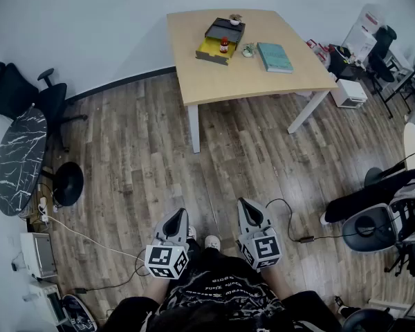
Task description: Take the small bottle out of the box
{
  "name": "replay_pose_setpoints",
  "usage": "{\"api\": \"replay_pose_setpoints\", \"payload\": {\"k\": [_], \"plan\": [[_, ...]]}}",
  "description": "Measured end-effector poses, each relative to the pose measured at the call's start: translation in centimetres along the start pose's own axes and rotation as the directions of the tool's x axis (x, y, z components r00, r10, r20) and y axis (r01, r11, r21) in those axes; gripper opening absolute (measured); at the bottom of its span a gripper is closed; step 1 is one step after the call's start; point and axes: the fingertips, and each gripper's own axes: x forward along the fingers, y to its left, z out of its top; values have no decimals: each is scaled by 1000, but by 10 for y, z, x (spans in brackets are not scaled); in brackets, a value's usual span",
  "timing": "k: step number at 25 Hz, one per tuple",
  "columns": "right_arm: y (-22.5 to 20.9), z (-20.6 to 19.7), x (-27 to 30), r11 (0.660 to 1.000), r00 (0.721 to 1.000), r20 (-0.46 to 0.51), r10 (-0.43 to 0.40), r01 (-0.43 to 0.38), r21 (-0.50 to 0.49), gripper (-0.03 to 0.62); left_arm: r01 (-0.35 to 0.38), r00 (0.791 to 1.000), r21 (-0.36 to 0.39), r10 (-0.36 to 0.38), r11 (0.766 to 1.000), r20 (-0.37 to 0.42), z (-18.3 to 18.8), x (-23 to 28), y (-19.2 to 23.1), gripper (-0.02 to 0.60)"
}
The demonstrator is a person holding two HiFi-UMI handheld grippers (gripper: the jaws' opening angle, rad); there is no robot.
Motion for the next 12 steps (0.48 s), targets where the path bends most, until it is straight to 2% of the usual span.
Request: {"api": "replay_pose_setpoints", "payload": {"k": [5, 12], "plan": [[-6, 1, -15, 1000, 1000, 9, -8, 8, 2, 2, 24, 1000, 23, -24, 999, -17, -5, -3, -23, 3], [-8, -4, -25, 1000, 1000, 4, -7, 7, 27, 2, 40, 999, 60, -41, 997, 5, 3, -1, -35, 3]]}}
